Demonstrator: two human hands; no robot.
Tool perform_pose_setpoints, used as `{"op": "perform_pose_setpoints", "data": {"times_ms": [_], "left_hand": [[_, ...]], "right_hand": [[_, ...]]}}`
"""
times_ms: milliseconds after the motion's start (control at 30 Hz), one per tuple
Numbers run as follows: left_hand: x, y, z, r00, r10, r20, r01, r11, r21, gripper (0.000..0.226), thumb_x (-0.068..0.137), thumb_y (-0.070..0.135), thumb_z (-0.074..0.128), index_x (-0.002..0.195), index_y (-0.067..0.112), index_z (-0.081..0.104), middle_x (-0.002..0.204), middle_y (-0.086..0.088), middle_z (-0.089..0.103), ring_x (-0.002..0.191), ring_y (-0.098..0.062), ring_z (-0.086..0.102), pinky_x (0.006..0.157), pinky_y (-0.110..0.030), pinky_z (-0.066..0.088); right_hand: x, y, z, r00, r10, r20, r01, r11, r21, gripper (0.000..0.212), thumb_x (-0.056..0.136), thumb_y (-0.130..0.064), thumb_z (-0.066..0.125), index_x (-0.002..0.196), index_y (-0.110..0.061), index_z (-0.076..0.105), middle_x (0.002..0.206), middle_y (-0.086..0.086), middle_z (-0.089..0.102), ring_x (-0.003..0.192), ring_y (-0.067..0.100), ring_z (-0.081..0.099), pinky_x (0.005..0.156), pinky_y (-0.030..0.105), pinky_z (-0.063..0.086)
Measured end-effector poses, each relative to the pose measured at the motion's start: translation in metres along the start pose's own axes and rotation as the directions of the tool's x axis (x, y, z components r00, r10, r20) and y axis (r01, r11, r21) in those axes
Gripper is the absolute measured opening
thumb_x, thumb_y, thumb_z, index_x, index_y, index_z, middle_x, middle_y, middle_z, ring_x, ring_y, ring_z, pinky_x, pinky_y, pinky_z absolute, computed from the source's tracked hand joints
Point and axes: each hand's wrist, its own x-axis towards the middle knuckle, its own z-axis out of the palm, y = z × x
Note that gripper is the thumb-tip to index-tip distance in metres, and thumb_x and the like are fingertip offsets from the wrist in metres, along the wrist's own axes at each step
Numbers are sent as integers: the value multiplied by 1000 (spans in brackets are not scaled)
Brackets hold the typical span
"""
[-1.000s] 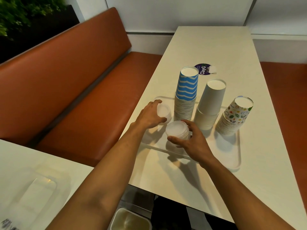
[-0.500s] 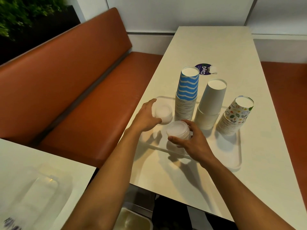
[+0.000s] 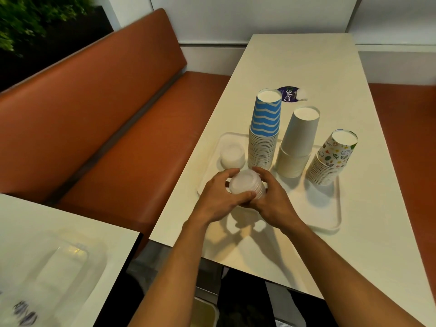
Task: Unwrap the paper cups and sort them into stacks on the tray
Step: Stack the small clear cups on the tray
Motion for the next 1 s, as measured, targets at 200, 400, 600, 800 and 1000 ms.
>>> {"op": "perform_pose_setpoints", "data": {"times_ms": [200,400,600,800,1000], "left_hand": [[-1,1,-6,1000,0,-29,0,1000,-27,78,75,43,90,144,29,56,133,11,63,113,-11,64,97,-37,59],[4,2,-8,996,19,-87,-21,1000,-23,71,80,42,86,143,27,58,135,10,63,112,-12,64,94,-34,60],[9,0,-8,998,17,-66,-19,999,-27,70,79,43,87,141,26,60,133,8,66,112,-14,66,93,-35,61],[45,10,-25,975,71,-213,-59,996,63,70,76,47,88,137,24,61,132,7,63,111,-14,63,92,-33,58],[100,13,-28,978,81,-192,-5,929,370,74,81,44,85,145,26,52,150,1,50,134,-22,50,98,-31,40]], "right_hand": [[1,-4,-1,1000,12,-6,-12,1000,-8,94,68,-23,96,148,-27,47,139,-2,59,124,24,59,107,46,52],[4,-11,-4,1000,23,-3,-23,1000,-6,91,74,-27,94,150,-28,44,142,-1,57,124,24,58,105,44,54],[5,-10,-4,999,33,-5,-33,999,-22,92,72,-29,95,149,-27,45,141,-3,57,123,23,58,103,41,54],[6,-9,-7,998,62,-30,-63,998,-25,95,68,-37,95,149,-27,46,144,-2,54,129,24,54,110,50,49],[7,-12,-12,996,78,-30,-78,997,-2,91,73,-31,94,149,-25,45,148,0,52,134,27,50,113,52,47]]}}
